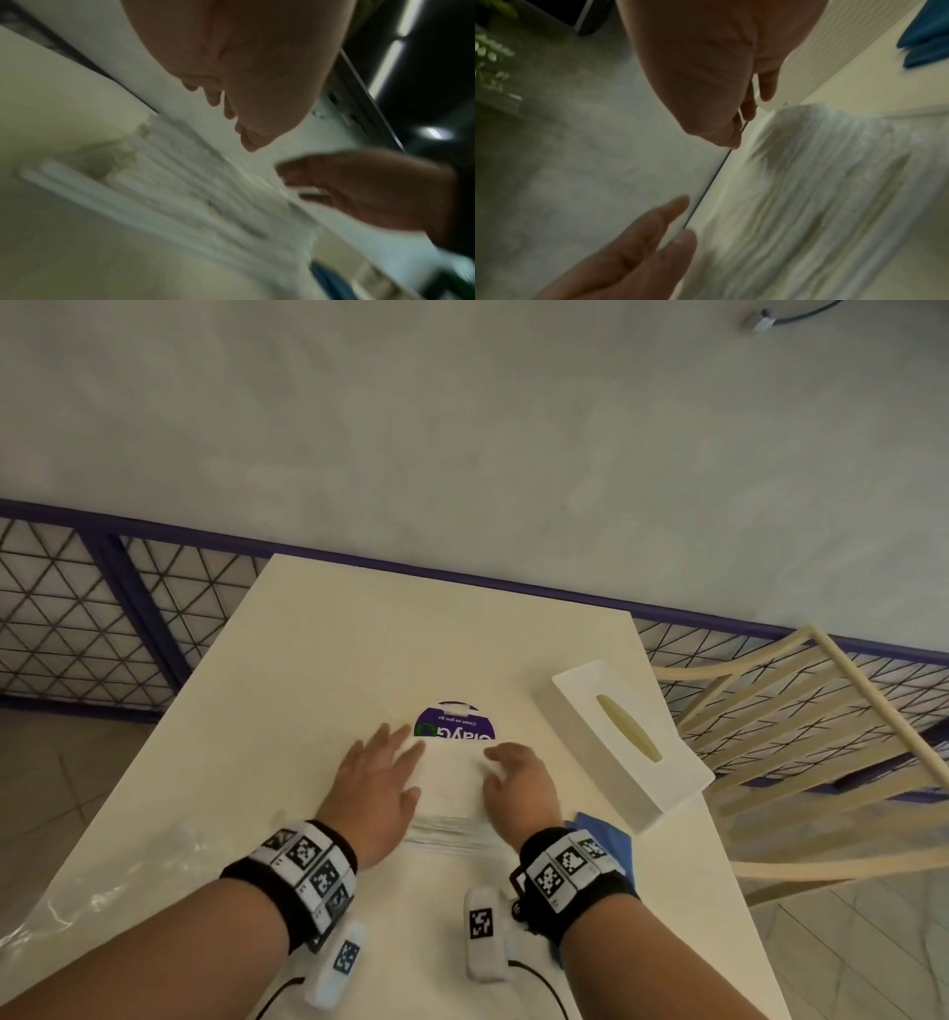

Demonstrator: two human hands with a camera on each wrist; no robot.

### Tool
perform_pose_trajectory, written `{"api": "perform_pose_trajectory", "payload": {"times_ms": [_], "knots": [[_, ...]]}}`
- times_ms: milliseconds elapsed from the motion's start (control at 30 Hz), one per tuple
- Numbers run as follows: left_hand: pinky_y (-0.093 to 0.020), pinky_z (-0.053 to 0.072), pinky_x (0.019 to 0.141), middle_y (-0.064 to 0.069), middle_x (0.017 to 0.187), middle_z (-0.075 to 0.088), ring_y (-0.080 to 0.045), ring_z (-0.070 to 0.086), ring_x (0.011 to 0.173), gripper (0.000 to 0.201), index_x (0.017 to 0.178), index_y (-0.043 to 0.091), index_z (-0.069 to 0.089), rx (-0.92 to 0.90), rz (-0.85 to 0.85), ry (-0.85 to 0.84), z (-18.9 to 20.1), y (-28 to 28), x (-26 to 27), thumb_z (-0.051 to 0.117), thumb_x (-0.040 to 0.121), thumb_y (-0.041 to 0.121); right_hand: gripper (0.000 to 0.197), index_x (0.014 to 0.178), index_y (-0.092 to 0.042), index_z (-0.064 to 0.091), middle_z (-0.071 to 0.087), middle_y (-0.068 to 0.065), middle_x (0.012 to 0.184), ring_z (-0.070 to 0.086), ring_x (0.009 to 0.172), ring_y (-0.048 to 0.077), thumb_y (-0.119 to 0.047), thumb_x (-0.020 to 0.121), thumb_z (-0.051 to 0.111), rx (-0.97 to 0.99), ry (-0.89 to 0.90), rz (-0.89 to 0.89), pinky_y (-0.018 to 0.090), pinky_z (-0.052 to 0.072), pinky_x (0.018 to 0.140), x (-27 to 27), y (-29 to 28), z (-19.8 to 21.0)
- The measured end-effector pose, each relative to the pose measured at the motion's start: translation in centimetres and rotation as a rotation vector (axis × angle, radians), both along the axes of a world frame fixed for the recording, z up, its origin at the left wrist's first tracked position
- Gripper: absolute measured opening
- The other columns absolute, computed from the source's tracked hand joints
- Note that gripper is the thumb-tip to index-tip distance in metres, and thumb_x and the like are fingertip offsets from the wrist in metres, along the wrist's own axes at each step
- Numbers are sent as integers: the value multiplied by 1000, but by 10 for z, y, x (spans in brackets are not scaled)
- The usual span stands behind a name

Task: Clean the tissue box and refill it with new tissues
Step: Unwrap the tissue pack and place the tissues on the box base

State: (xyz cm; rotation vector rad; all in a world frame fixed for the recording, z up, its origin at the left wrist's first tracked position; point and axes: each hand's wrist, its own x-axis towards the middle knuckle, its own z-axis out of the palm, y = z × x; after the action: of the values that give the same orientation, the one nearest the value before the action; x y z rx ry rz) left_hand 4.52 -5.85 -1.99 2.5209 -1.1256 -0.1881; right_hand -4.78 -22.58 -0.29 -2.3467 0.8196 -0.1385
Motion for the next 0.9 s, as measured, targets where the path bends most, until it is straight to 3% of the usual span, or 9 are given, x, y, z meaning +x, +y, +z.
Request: {"api": "perform_pose_trajectory", "payload": {"times_ms": [133, 200, 300, 367, 533, 600, 667, 833, 900], "knots": [[-39, -16, 112, 1, 146, -35, -20, -27, 140, 76, 141, 32, -27, 317, -164, -34, -29, -4, -14, -7, 74, 61, 54, 151, -23, 17, 1, 7, 162, 2, 149, 26, -24, 100, 33, -50, 339, 306, 37, 11, 119, 2, 12, -18], [-38, -16, 112, 0, 147, -35, -24, -24, 140, 74, 131, 39, -38, 326, -139, -12, -47, 2, -9, -6, 70, 64, 55, 152, -24, 6, -9, 6, 161, -7, 149, 26, -24, 101, 27, -51, 428, 325, 43, 8, 120, 3, 8, -23], [-39, 3, 110, -4, 156, 15, -29, 27, 141, 81, 148, 37, -3, 432, -154, -1, -49, 9, -4, 27, 78, 63, 55, 152, -27, 1, -15, 2, 160, -13, 148, 23, -26, 102, 23, -19, 448, 314, 46, 7, 119, 0, 7, -29], [-39, 6, 109, -2, 152, 32, -26, 39, 133, 85, 149, 29, 20, 536, -178, 4, -53, 9, -4, 38, 73, 63, 55, 152, -29, -1, -17, 0, 160, -15, 148, 21, -27, 102, 22, -7, 430, 298, 45, 6, 119, -4, 8, -33], [-38, -3, 110, -4, 157, 22, -24, 20, 139, 89, 150, 33, 12, 481, -238, 58, -50, 6, -5, 37, 71, 66, 54, 152, -31, -3, -18, -5, 160, -16, 147, 17, -30, 102, 20, 23, 386, 262, 43, 2, 119, -12, 7, -34], [-33, -15, 111, 1, 158, -9, -18, -12, 144, 83, 143, 45, -12, 354, -190, 72, -40, 4, -3, 22, 71, 70, 56, 152, -28, -2, -15, -4, 160, -15, 148, 18, -29, 102, 23, 45, 371, 223, 43, 3, 119, -13, 6, -32], [-34, -15, 113, 9, 147, -30, -10, -26, 136, 85, 141, 42, -20, 230, -140, 124, -31, 5, -2, 9, 67, 73, 60, 152, -24, -1, -11, -1, 161, -13, 148, 20, -31, 101, 28, 68, 325, 146, 43, 2, 120, -15, 5, -25], [-35, -1, 118, 12, 156, -10, -15, 0, 146, 70, 149, 34, 12, -7, 64, 220, 4, 52, 8, 44, 91, 54, 60, 151, -21, 19, 7, -3, 161, -5, 149, 16, -29, 96, 44, 62, 100, 97, 32, 2, 120, -31, 15, 2], [-39, 18, 118, 10, 159, 5, -20, 24, 142, 64, 147, 34, 24, -70, 226, 257, 11, 88, 19, 52, 91, 46, 51, 144, -23, 36, 22, -6, 158, 8, 148, 11, -24, 95, 49, 102, 0, 113, 20, 9, 114, -35, 30, 11]]}}
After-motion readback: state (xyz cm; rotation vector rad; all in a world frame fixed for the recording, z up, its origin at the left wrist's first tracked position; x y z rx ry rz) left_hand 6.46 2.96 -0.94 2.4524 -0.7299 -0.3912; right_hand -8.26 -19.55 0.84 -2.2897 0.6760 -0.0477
